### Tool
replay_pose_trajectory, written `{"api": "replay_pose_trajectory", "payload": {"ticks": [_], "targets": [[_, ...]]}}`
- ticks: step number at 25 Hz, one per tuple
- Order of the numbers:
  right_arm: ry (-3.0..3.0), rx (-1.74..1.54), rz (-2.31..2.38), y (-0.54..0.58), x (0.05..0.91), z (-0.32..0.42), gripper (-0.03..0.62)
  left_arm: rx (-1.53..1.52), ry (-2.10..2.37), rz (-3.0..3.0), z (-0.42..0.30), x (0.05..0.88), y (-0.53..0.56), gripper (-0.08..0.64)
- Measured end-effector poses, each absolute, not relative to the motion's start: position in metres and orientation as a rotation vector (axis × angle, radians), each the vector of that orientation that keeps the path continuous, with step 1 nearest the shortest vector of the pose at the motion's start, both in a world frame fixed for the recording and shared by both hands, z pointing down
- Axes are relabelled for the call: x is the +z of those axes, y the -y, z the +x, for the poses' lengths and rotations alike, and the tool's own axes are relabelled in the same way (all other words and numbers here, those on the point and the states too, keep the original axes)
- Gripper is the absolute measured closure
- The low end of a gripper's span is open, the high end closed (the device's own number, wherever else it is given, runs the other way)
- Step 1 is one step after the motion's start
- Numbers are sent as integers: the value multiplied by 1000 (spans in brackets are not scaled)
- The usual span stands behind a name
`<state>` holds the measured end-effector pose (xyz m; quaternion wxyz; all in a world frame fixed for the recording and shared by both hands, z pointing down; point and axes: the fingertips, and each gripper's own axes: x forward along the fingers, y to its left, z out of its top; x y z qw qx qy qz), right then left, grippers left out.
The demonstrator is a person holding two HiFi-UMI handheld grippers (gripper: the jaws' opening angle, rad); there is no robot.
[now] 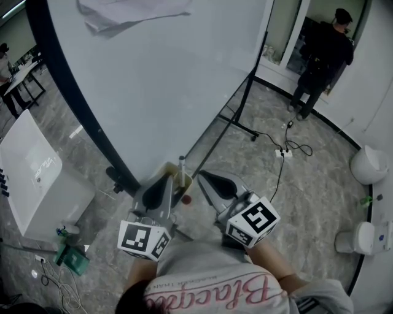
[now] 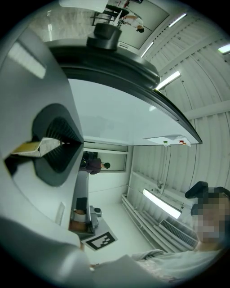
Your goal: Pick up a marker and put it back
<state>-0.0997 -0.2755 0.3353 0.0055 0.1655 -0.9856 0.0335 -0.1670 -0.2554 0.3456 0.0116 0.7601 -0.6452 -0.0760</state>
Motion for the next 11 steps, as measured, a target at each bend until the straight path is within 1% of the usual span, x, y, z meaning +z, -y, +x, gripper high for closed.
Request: {"api": "replay_pose_trajectory", "payload": {"ticks": [11], "targets": [[3081, 110, 479, 264, 340, -104, 591, -241, 2002, 2387, -167, 345, 248, 560]]}}
